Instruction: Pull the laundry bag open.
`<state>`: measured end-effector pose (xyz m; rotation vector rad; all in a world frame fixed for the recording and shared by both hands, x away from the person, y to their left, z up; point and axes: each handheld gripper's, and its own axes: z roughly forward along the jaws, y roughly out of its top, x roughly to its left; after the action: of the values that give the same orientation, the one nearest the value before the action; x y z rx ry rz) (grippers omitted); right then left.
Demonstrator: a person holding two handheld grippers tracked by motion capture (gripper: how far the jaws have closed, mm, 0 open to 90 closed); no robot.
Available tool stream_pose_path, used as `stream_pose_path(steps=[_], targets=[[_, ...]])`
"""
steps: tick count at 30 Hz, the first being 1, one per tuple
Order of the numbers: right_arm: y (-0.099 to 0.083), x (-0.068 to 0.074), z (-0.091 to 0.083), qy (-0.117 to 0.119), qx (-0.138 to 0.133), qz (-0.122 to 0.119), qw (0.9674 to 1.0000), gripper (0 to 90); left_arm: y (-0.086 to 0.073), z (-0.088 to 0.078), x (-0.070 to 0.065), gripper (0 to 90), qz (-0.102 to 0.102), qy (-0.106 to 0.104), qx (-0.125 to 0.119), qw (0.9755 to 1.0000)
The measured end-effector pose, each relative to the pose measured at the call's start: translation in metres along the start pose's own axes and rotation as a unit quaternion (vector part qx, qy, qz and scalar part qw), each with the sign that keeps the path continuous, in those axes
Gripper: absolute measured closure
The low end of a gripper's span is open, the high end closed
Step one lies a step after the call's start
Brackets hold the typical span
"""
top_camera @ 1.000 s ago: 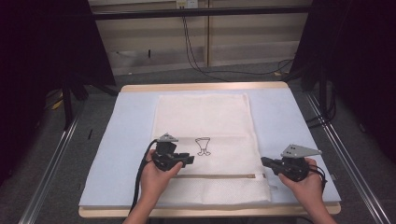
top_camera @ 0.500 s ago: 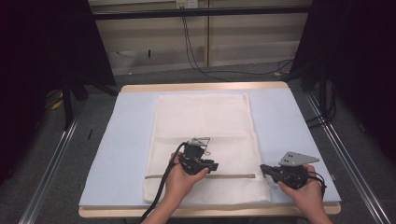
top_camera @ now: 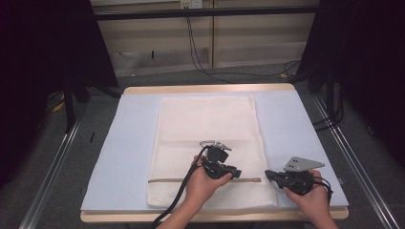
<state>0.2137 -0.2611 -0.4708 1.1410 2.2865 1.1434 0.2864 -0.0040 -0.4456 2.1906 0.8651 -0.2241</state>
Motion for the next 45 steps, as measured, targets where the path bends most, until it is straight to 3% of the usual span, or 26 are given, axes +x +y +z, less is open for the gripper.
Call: stream_pose_path(steps=[5,18,19,20,25,26,27,28,29,33,38,39,40,41,42,43,45], targets=[[-0.001,0.000,0.001,0.000,0.003,-0.002,1.0000,90.0,0.002,0.009,-0.004,73.7,-0.005,-0.020,0.016,0.9997],[-0.002,0.000,0.004,0.000,0.012,-0.006,0.9999,90.0,0.006,0.037,-0.009,71.8,-0.060,-0.054,0.027,0.9964],[-0.003,0.001,0.005,-0.001,0.012,-0.006,0.9999,90.0,0.007,0.038,-0.007,72.3,-0.054,-0.056,0.034,0.9964],[-0.003,0.001,0.005,-0.001,0.012,-0.006,0.9999,90.0,0.007,0.040,-0.010,72.3,-0.074,-0.062,0.024,0.9950],[-0.003,0.000,0.007,0.001,0.016,-0.005,0.9999,90.0,0.008,0.047,-0.009,73.8,-0.076,-0.056,0.042,0.9946],[-0.004,0.000,0.007,0.001,0.017,-0.005,0.9998,90.0,0.008,0.048,-0.009,74.3,-0.081,-0.056,0.039,0.9944],[-0.004,0.000,0.007,0.000,0.018,-0.004,0.9998,90.0,0.008,0.051,-0.009,74.6,-0.099,-0.058,0.035,0.9927],[-0.004,0.000,0.007,0.003,0.019,-0.003,0.9998,90.0,0.008,0.051,-0.009,74.9,-0.099,-0.058,0.035,0.9927],[-0.004,0.000,0.007,0.004,0.018,-0.003,0.9998,90.0,0.008,0.050,-0.006,75.5,-0.087,-0.063,0.047,0.9931],[-0.005,0.000,0.008,0.004,0.019,-0.002,0.9998,90.0,0.009,0.056,-0.008,76.1,-0.114,-0.071,0.037,0.9902],[-0.006,-0.001,0.009,0.004,0.018,0.003,0.9998,90.0,0.011,0.062,-0.008,80.6,-0.105,-0.071,0.047,0.9908],[-0.006,-0.001,0.009,0.005,0.017,0.002,0.9998,90.0,0.012,0.064,-0.009,82.7,-0.109,-0.073,0.046,0.9903],[-0.006,-0.001,0.009,0.006,0.018,0.001,0.9998,90.0,0.012,0.066,-0.011,84.8,-0.126,-0.070,0.037,0.9888],[-0.006,-0.001,0.009,0.004,0.019,0.001,0.9998,90.0,0.012,0.066,-0.011,86.0,-0.126,-0.070,0.038,0.9889],[-0.006,-0.001,0.010,0.005,0.018,-0.001,0.9998,90.0,0.013,0.068,-0.015,86.9,-0.153,-0.061,0.022,0.9861],[-0.006,-0.001,0.010,0.006,0.019,-0.001,0.9998,90.0,0.013,0.064,-0.008,87.0,-0.117,-0.070,0.051,0.9894],[-0.006,-0.001,0.010,0.004,0.021,0.000,0.9998,90.0,0.013,0.063,-0.007,87.1,-0.116,-0.067,0.054,0.9895]])
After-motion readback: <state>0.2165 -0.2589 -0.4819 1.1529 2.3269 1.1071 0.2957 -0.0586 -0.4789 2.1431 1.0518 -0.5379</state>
